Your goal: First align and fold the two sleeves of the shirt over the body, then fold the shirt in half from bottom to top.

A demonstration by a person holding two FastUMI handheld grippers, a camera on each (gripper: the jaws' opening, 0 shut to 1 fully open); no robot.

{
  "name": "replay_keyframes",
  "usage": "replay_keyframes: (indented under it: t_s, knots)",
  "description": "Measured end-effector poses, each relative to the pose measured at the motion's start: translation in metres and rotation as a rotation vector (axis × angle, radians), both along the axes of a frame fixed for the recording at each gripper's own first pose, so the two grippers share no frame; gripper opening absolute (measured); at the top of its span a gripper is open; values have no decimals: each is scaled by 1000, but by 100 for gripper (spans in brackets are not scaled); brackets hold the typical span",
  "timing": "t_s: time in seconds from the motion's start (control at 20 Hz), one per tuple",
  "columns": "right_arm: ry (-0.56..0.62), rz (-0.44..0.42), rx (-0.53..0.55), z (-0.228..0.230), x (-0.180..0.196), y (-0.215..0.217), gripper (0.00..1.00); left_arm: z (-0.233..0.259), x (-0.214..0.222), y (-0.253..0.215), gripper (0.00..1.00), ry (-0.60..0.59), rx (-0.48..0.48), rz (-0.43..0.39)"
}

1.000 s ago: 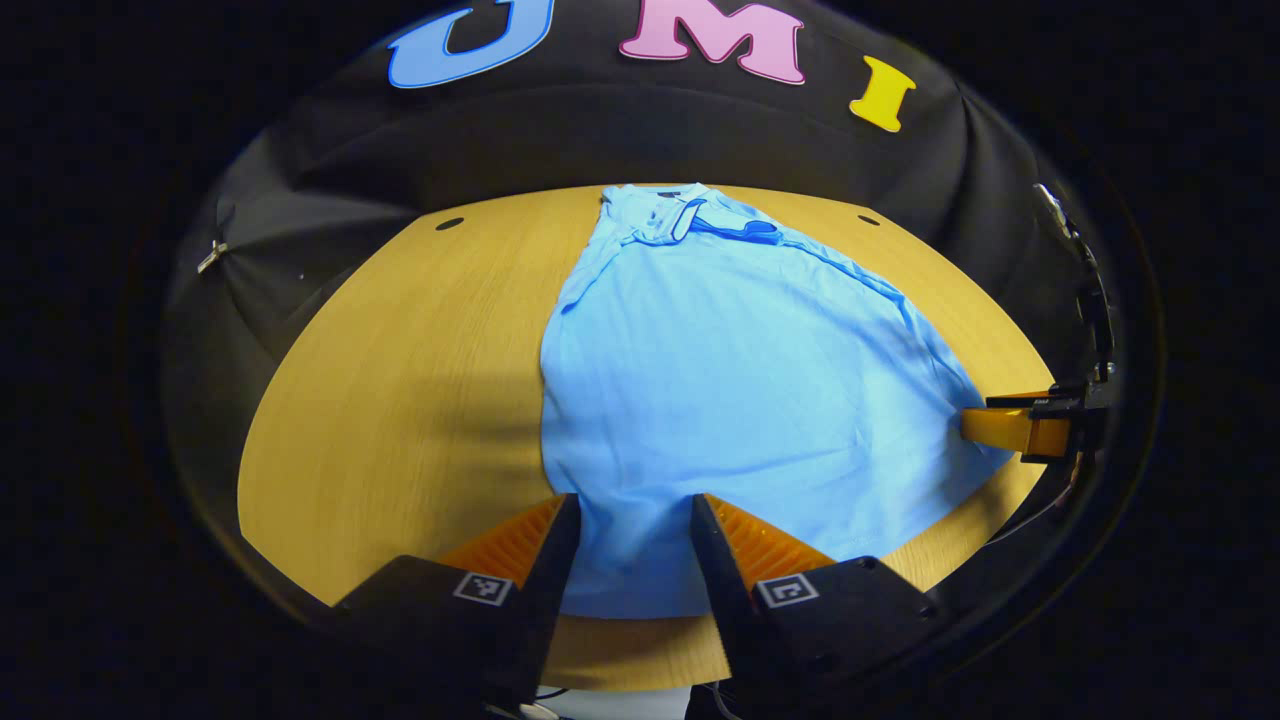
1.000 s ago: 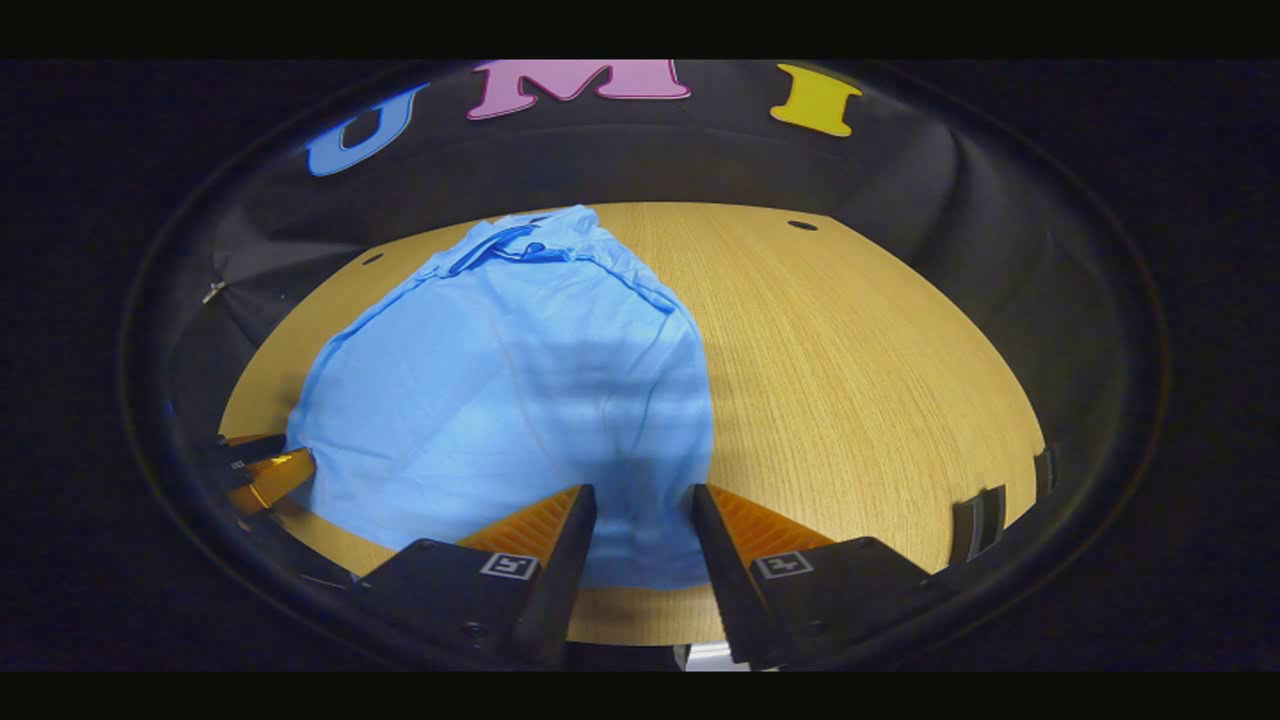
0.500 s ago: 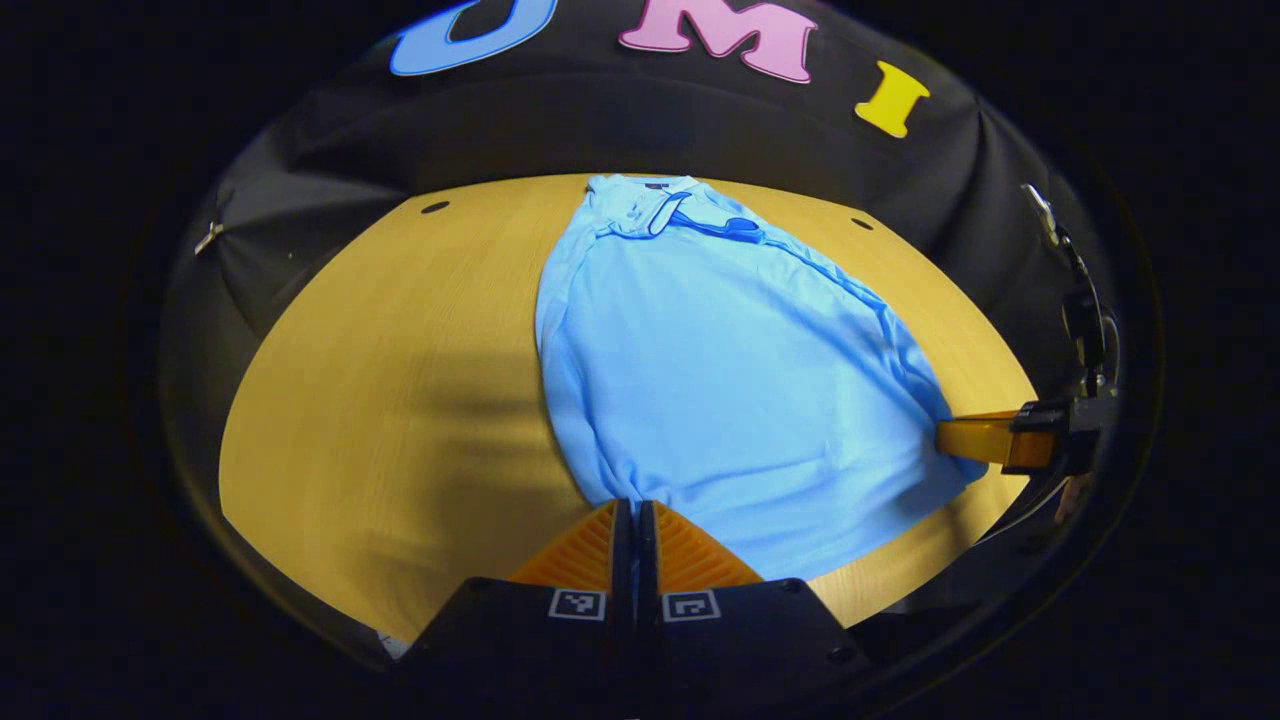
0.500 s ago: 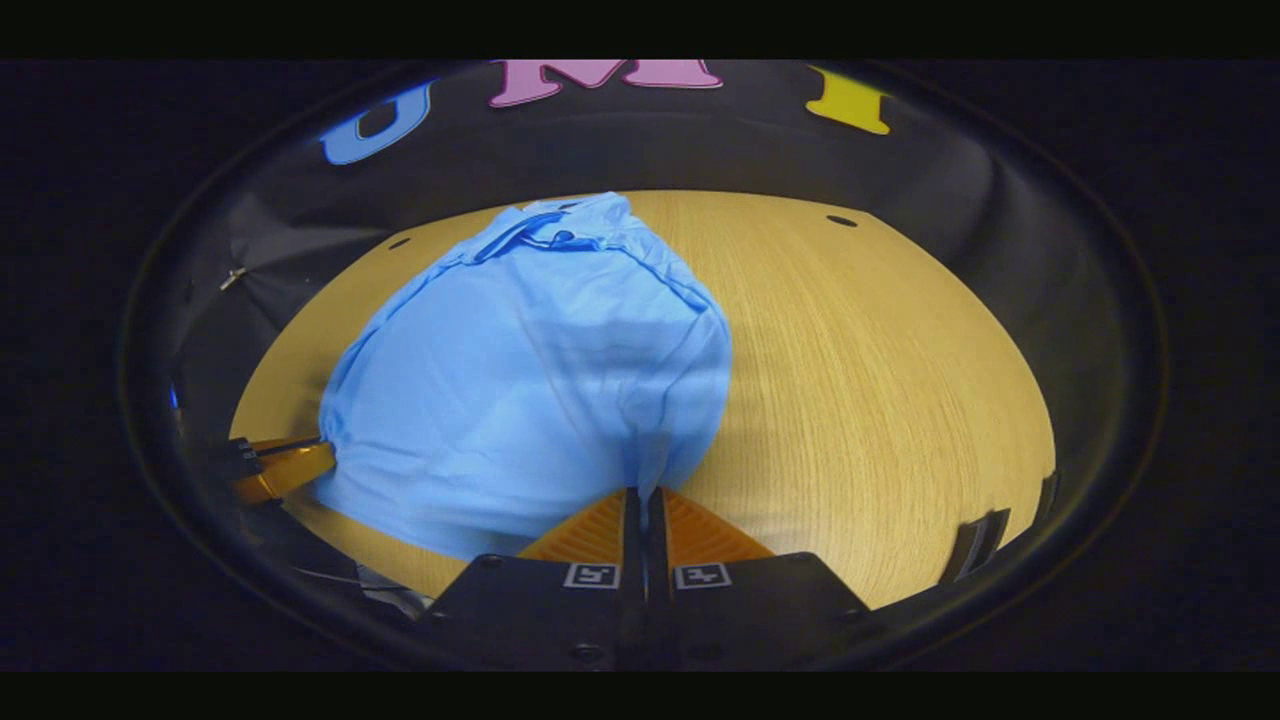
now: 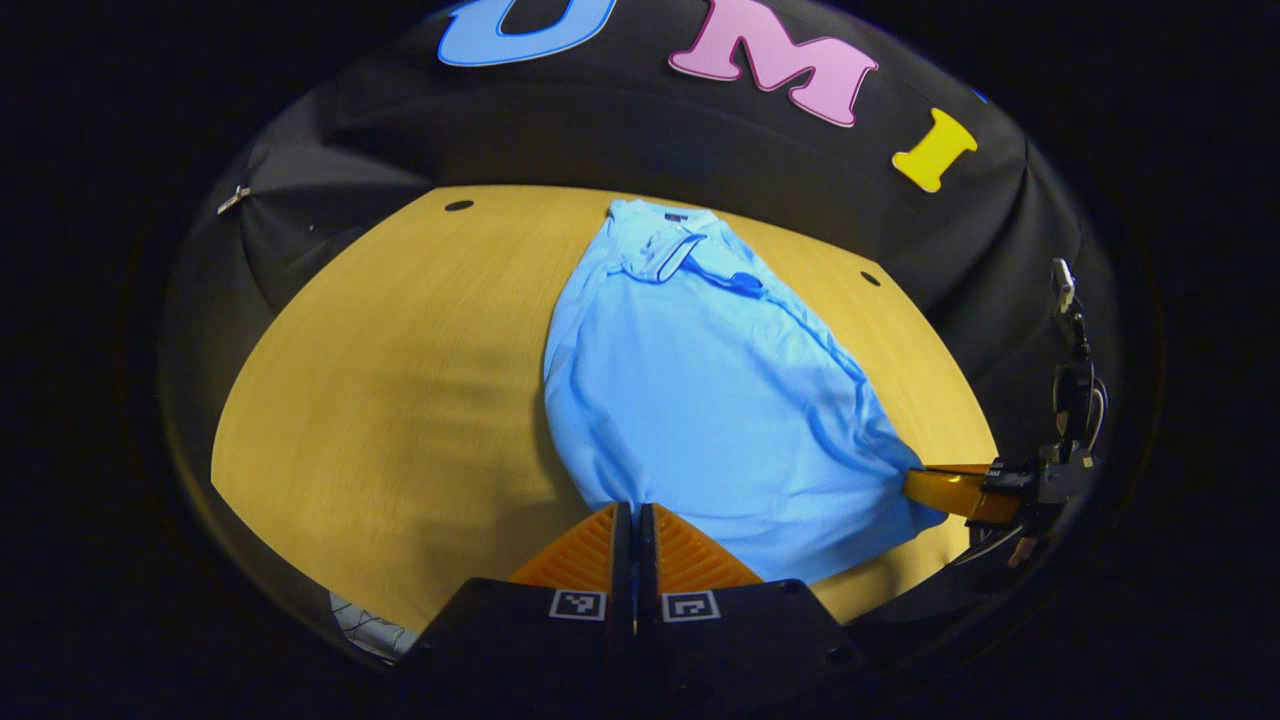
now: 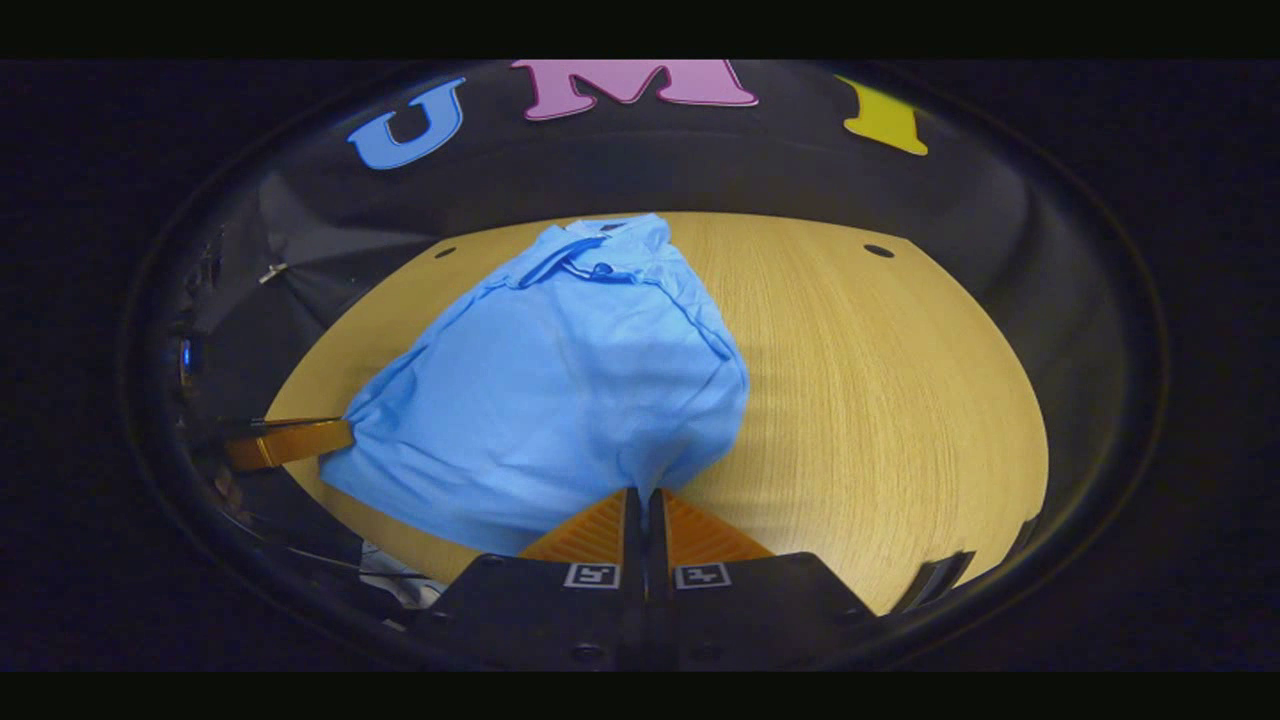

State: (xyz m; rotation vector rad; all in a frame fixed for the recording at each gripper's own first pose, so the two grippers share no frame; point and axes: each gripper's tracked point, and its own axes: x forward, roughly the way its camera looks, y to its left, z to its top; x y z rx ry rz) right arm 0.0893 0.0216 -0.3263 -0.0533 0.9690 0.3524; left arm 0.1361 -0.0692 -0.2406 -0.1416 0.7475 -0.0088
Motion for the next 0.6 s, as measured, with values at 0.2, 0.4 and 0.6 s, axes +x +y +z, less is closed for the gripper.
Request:
replay_keyframes:
  t_s: [0.2, 0.4, 0.6]
  knots:
    - [-54, -1, 45, 32, 35, 7, 6, 42, 24, -8, 6, -61, -4, -10]
    - [-117, -7, 93, 65, 89, 18, 10, 83, 58, -9, 6, -132, -21, 6]
    - [-191, -1, 128, 97, 151, 32, 8, 121, 108, -1, 6, -202, -18, 18]
